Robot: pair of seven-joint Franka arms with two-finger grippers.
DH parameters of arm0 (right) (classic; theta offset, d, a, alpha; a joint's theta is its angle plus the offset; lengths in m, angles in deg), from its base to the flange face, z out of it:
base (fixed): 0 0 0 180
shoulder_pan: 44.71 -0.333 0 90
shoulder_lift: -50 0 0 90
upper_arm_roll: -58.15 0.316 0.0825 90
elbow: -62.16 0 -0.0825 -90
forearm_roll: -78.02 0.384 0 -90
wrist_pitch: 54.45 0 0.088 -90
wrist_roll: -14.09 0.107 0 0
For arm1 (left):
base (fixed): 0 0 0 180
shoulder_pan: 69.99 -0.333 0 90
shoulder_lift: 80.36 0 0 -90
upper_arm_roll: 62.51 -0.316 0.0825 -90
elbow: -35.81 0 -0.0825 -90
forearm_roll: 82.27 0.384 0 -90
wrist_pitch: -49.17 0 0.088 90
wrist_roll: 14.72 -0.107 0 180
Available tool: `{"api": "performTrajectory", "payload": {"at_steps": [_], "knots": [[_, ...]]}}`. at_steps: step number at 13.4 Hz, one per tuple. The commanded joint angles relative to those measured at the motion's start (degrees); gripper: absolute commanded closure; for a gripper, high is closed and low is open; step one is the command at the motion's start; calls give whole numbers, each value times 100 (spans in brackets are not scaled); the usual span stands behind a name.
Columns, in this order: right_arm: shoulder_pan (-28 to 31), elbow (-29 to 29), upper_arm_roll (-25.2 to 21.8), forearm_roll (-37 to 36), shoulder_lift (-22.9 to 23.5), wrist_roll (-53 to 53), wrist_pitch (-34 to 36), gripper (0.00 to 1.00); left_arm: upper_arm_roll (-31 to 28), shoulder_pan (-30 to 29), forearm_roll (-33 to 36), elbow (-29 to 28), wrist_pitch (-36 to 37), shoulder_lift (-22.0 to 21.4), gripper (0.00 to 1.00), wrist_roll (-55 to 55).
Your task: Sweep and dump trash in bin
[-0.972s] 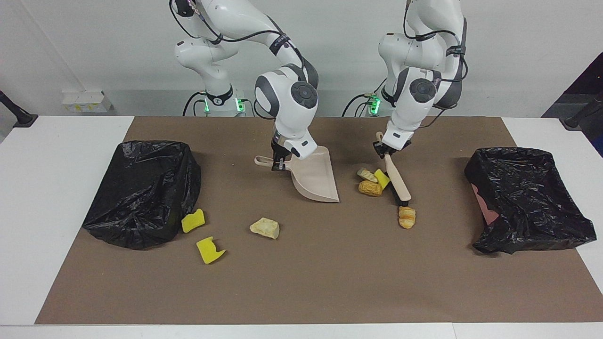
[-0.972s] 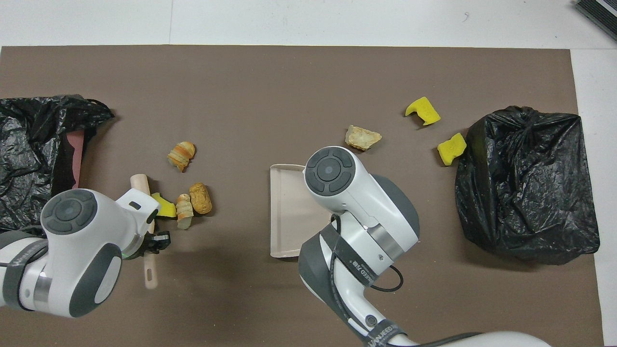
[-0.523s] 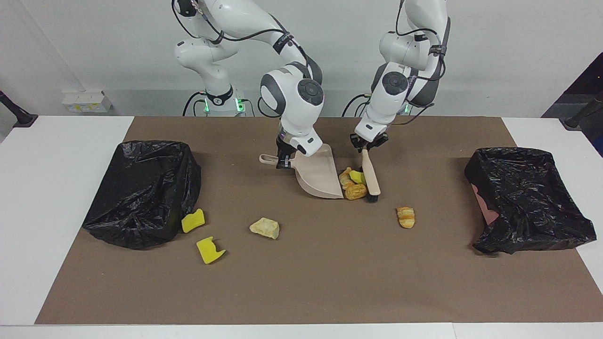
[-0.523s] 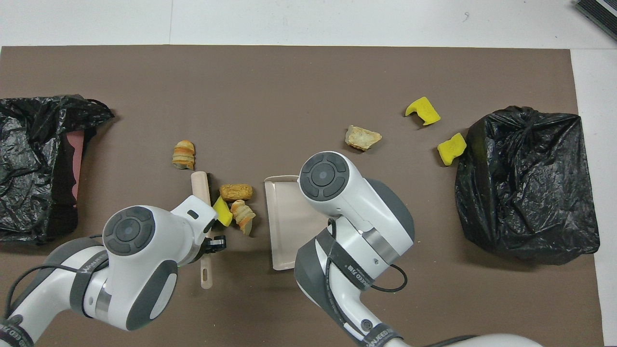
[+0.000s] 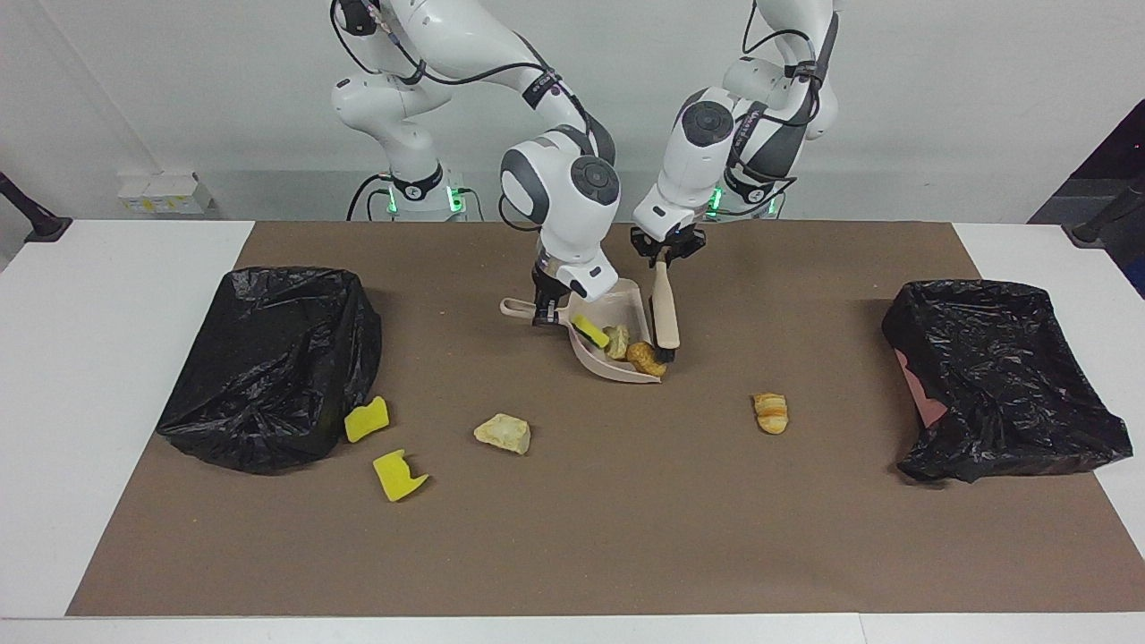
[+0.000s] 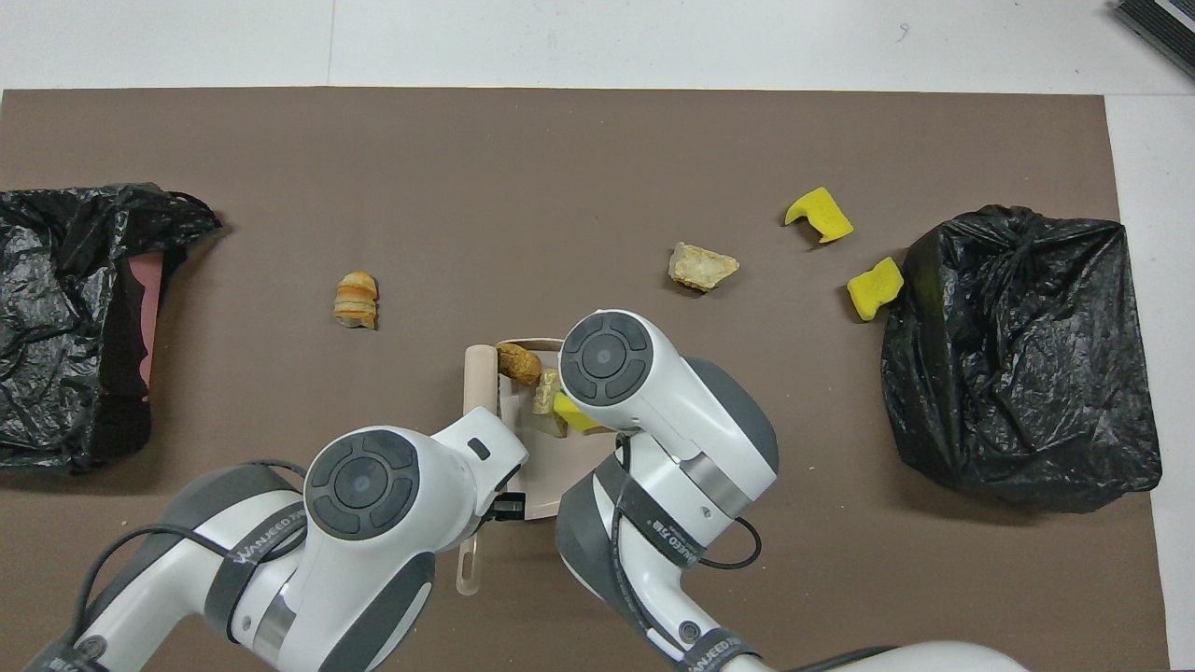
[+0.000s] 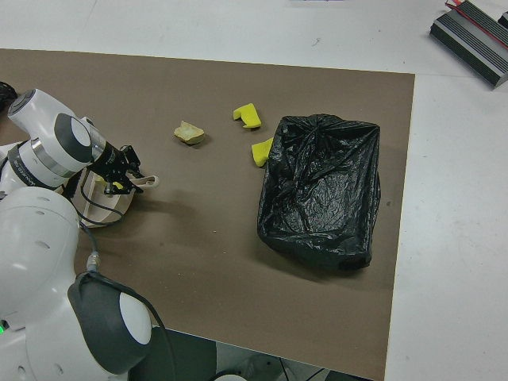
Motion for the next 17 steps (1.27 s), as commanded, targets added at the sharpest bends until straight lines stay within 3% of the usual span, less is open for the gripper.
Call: {"api": "performTrajectory", "payload": {"at_steps": [1,4,9,11,14,17], "knots": [[-8,7,36,9,61,180,-112,100,-61,-344,-62,434,416,-12,100,-39],[18,7,36,44,61,276,-94,100,-61,-915,306,767,275,259,100,-328],[-43,-107,36,44,-9,882,-24,100,-61,-2269,404,1138,39,751,100,-2513],[-43,-108,36,44,-18,963,55,100,-61,-2621,772,1287,-208,1068,100,-3017],[-148,-116,44,44,-62,1251,187,100,-61,-2965,782,1244,-270,1261,100,-4132],[-158,-160,44,44,-79,1455,187,100,-69,-3045,887,1200,-305,1394,100,-4416]]}}
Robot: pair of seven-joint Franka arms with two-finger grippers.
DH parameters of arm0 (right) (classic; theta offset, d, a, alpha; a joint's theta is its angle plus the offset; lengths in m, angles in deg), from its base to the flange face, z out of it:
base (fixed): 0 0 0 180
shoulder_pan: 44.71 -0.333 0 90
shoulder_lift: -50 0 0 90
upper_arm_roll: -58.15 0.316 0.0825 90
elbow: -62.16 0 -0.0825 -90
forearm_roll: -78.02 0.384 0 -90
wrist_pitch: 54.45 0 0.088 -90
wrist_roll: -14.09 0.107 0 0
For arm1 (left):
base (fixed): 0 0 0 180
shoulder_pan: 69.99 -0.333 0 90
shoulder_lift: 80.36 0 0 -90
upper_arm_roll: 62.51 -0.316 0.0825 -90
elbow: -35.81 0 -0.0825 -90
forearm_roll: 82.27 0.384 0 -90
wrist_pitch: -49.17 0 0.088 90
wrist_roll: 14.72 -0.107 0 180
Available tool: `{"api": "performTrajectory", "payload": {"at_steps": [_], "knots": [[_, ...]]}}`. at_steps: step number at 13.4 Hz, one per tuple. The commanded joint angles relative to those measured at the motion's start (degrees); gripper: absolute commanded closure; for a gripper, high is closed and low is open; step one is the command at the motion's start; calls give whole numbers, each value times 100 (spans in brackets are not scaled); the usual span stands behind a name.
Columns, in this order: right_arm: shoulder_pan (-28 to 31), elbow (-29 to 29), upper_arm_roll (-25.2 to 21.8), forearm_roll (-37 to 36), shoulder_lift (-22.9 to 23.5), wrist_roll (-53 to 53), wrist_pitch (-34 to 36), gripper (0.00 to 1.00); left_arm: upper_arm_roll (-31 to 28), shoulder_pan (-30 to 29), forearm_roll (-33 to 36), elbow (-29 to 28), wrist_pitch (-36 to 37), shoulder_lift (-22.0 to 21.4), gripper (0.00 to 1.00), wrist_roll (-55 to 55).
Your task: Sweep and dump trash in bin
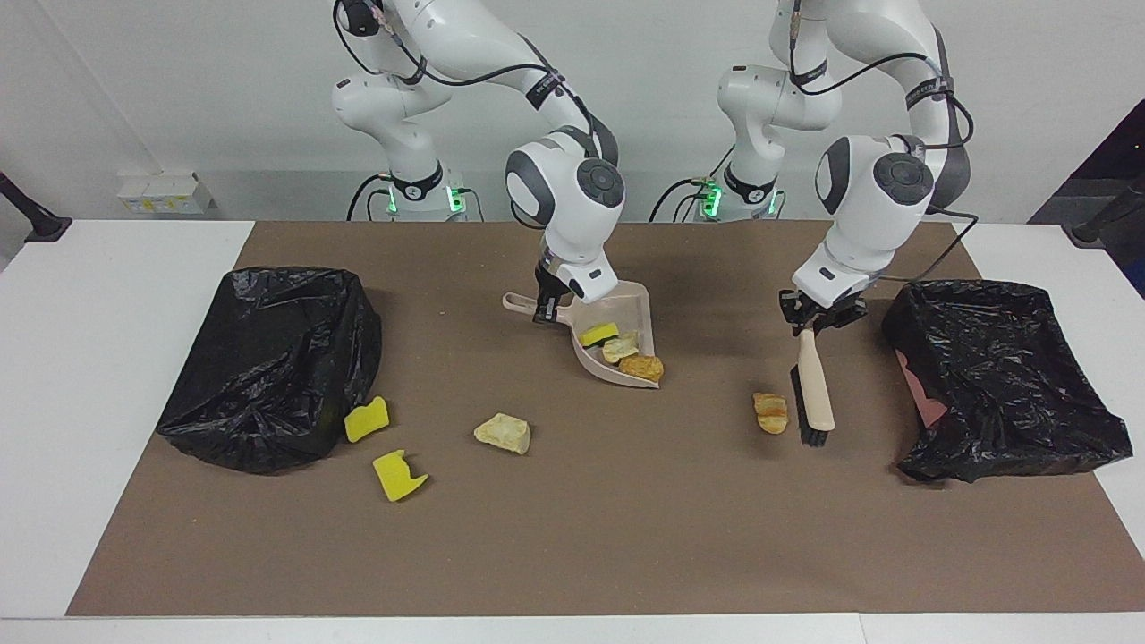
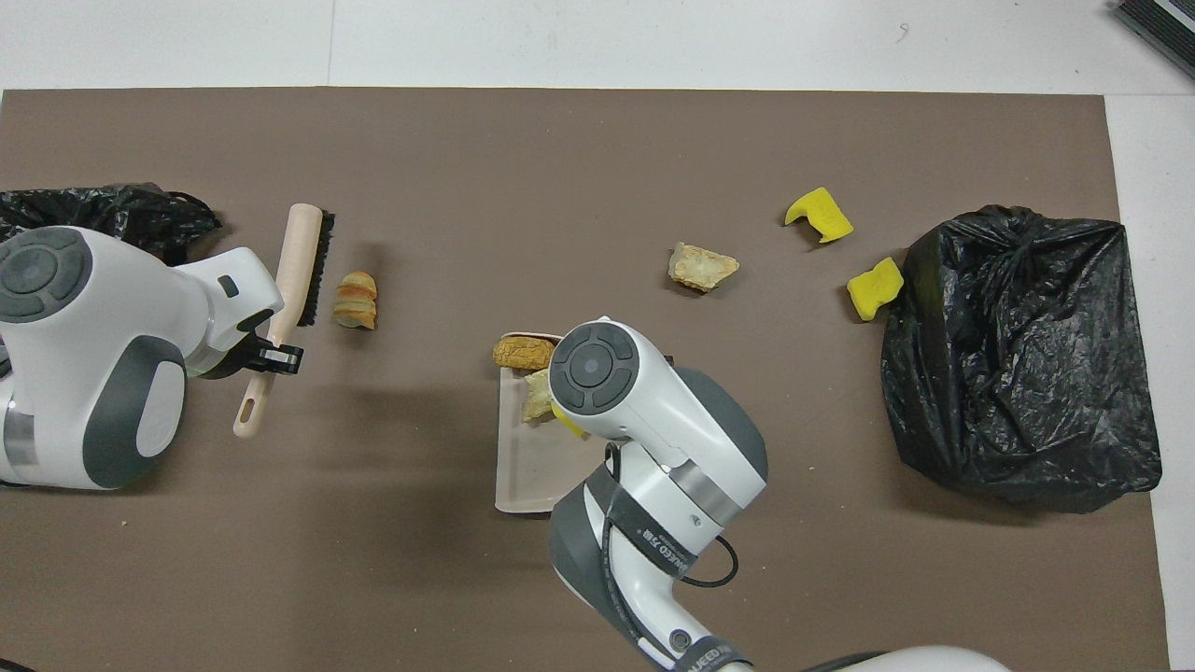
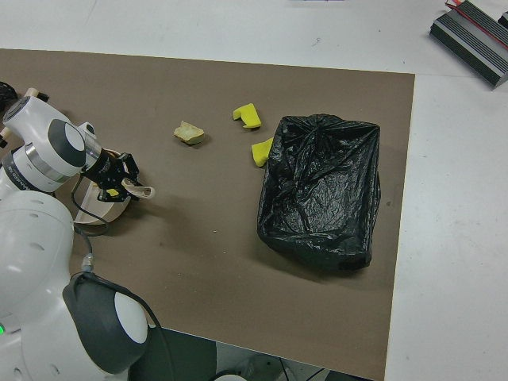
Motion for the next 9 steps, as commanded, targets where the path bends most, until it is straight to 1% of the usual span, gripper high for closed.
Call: {"api": "performTrajectory", "payload": {"at_steps": [1,2,4,6,8,9], "knots": [[10,-111,33,23,-84,279,-48,100,56,-217,184,66,-5,178,100,-113],[10,-128,33,23,-84,288,-48,100,56,-218,193,32,47,152,100,-104],[10,-137,33,23,-93,297,-48,100,64,-174,193,-362,-144,74,100,-121],[10,-137,33,23,-93,305,-56,100,73,-113,193,-653,-242,-102,100,-296],[10,-137,33,23,-93,297,-56,100,99,45,193,-838,-67,-260,100,-586],[10,-146,33,23,-93,305,-56,100,108,220,193,-995,21,-365,100,-709]]}}
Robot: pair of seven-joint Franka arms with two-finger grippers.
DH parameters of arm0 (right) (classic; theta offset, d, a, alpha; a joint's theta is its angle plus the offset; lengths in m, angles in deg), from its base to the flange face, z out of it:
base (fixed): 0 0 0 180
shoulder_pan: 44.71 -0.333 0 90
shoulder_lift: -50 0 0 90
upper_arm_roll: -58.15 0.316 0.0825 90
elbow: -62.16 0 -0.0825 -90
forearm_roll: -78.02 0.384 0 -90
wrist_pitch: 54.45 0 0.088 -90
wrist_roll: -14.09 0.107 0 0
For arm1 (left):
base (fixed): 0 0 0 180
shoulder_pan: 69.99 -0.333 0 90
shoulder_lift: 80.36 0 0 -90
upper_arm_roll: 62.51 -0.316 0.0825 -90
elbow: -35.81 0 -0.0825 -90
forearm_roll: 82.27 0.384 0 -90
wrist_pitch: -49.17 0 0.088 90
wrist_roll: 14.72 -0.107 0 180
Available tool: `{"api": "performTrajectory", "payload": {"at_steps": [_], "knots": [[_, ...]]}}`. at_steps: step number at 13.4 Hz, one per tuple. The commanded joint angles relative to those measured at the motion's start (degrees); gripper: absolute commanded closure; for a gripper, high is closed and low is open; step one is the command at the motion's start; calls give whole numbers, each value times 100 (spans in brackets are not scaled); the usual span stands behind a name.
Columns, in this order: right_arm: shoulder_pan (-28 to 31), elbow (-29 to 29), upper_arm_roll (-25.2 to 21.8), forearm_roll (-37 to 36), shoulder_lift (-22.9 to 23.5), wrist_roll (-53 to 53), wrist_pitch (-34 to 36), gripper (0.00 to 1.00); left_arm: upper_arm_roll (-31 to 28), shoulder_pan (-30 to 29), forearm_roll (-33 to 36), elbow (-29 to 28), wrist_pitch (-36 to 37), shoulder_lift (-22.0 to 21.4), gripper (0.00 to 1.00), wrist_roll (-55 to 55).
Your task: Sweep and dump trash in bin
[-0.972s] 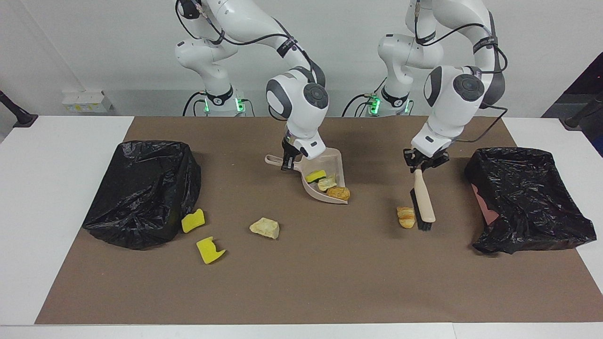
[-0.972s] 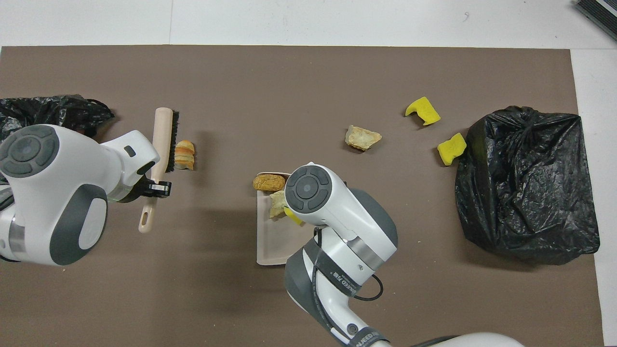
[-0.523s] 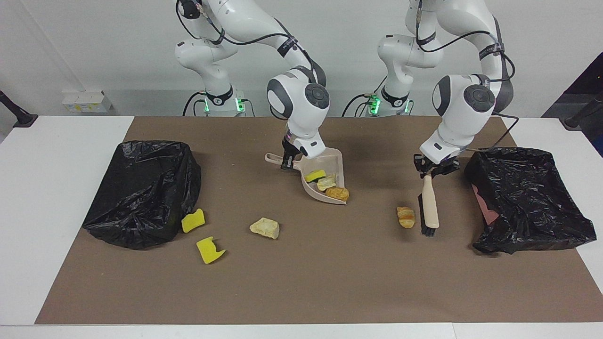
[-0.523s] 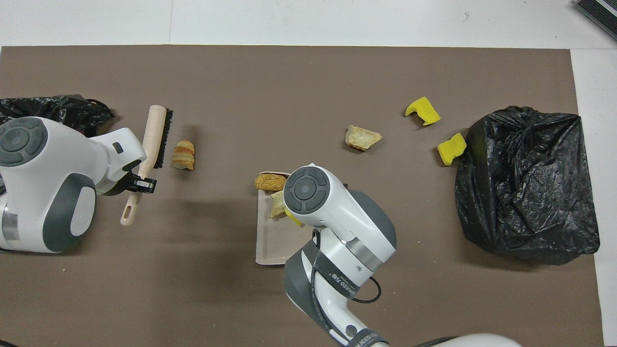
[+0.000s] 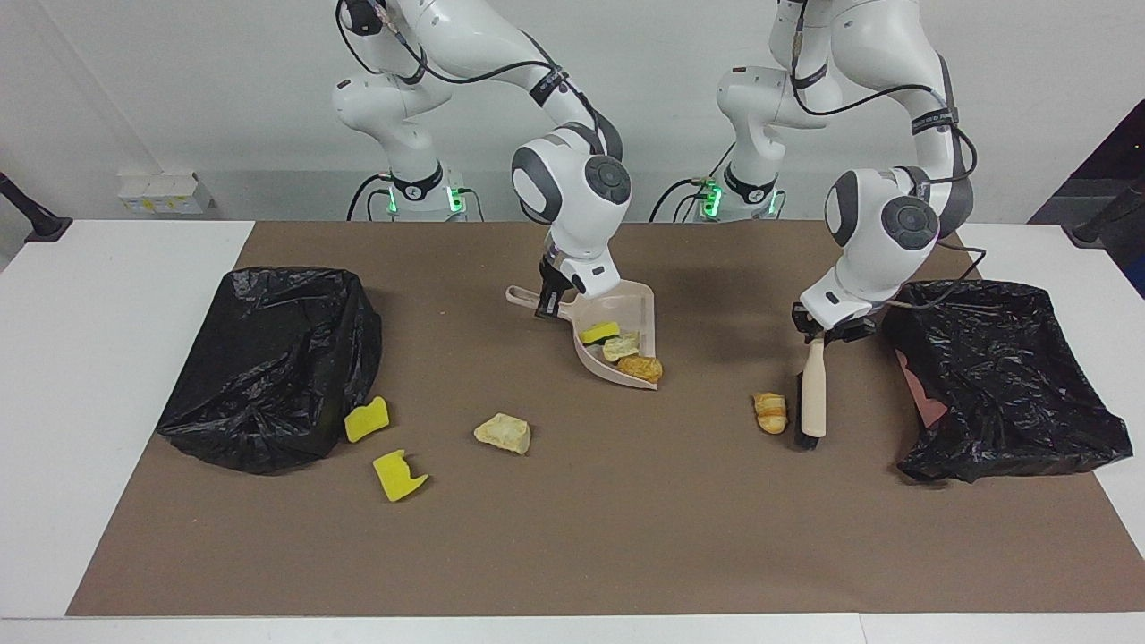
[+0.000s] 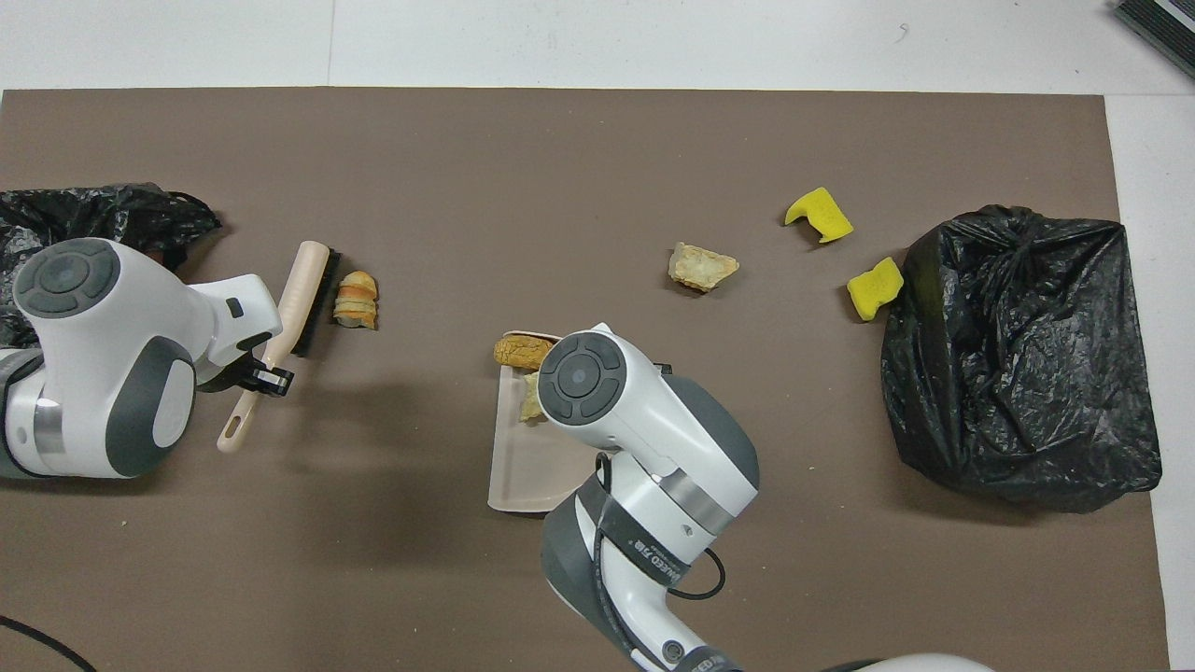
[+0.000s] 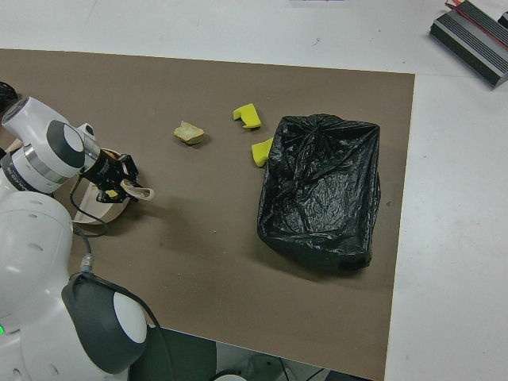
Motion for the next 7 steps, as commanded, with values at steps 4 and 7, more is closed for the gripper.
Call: {"api": "performTrajectory", "payload": {"at_steps": [4,7], "knots": [[40,-174,33,23,-92,227,-91,100,-4,1263,72,-677,381,-662,100,-25],[66,-218,33,23,-100,201,-135,100,23,2081,2,-844,339,-856,100,1002]]}}
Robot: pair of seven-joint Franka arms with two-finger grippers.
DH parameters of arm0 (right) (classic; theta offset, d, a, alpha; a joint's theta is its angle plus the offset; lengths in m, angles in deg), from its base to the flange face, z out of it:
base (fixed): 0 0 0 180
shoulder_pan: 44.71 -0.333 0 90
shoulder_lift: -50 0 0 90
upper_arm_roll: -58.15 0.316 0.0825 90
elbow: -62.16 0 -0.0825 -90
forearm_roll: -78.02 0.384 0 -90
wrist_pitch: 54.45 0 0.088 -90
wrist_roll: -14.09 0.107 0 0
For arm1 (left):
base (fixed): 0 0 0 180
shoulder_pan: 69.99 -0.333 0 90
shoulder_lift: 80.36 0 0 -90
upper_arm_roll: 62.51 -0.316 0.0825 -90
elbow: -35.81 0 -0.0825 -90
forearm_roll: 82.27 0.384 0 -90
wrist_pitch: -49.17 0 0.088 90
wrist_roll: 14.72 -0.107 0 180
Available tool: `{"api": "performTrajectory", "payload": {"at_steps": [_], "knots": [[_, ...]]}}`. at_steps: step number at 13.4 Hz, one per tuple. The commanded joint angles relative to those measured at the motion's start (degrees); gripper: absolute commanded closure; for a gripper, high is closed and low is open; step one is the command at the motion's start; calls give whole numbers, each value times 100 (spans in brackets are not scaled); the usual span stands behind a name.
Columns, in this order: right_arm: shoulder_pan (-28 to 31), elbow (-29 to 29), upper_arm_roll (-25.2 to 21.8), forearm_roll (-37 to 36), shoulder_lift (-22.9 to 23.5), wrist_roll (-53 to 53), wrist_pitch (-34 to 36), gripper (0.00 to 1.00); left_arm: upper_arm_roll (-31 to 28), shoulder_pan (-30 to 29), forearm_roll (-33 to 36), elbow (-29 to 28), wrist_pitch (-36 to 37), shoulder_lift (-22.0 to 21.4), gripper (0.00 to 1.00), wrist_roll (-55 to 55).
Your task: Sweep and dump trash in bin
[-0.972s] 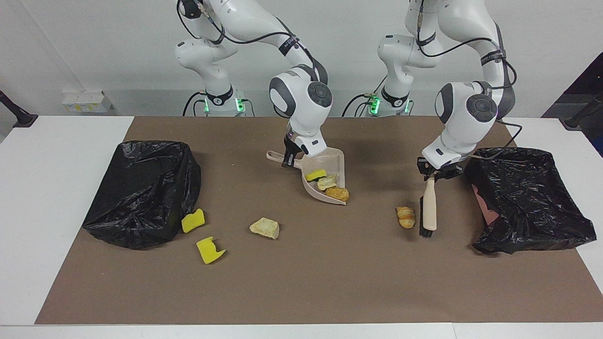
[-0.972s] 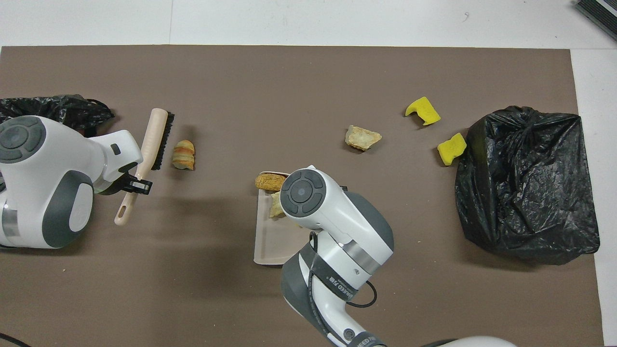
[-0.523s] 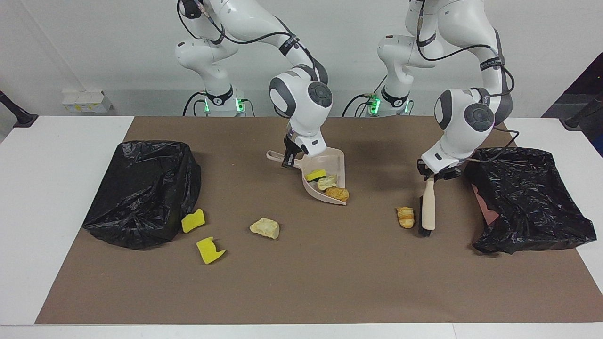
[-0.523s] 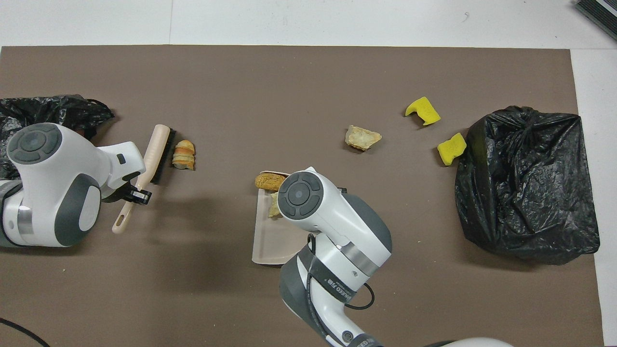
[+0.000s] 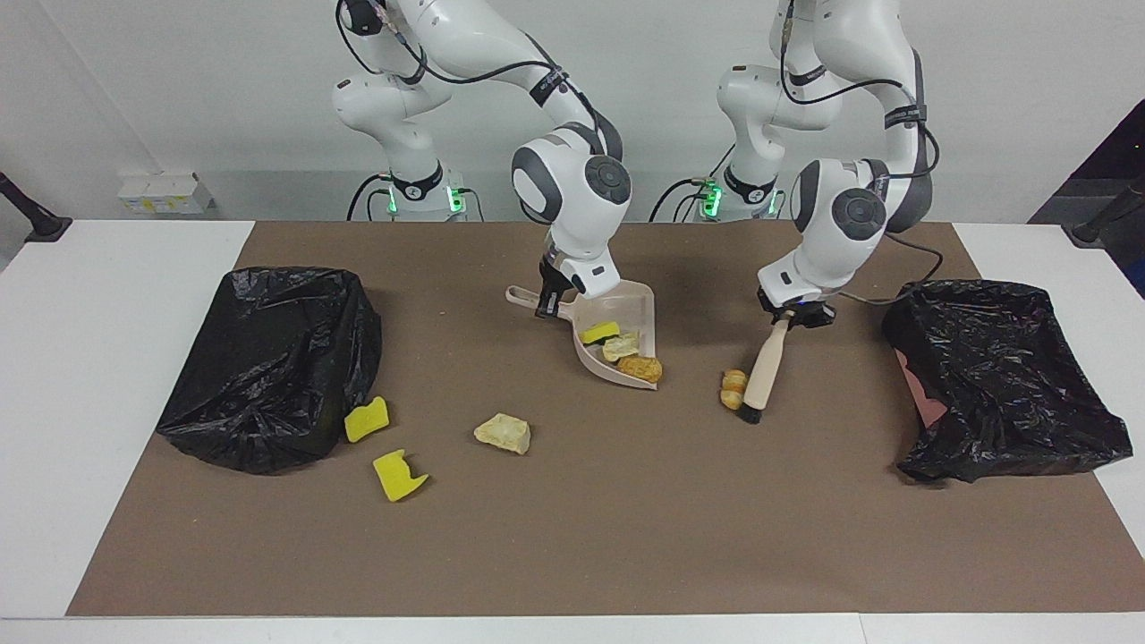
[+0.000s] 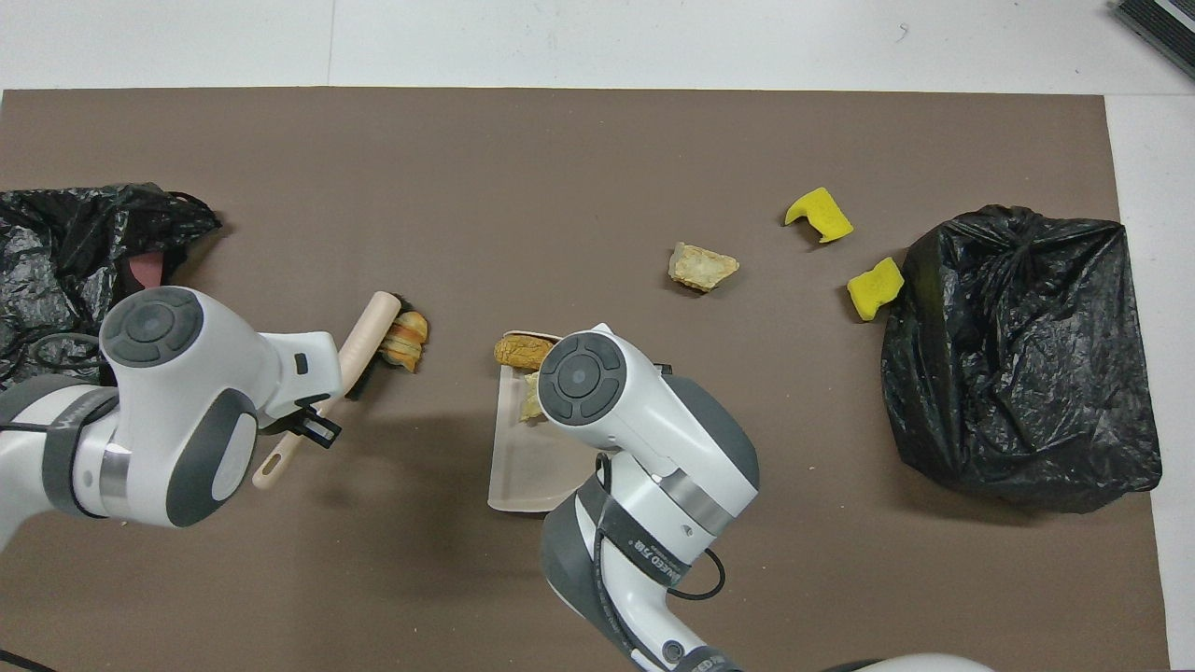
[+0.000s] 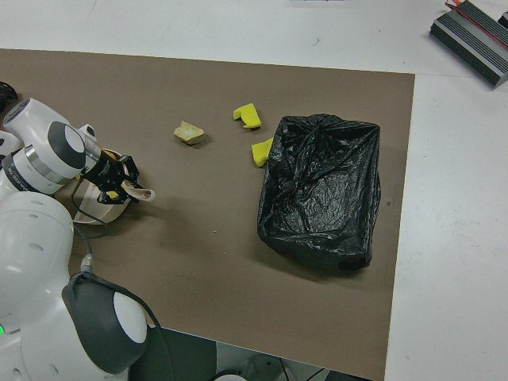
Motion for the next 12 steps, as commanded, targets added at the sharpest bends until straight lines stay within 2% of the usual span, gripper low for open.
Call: {"api": "performTrajectory", "payload": {"at_steps": [1,3,6,12], "knots": [[109,-202,34,23,-100,138,-146,100,-51,659,-58,-235,34,-277,100,680],[162,-238,34,32,-109,77,-164,100,-60,1063,-365,-226,34,-338,100,1006],[179,-220,25,23,-109,-55,-155,100,-51,1434,-401,-34,104,-295,100,1508],[398,-106,25,23,-240,-547,-146,100,-147,951,-498,583,1017,-356,100,1526]]}}
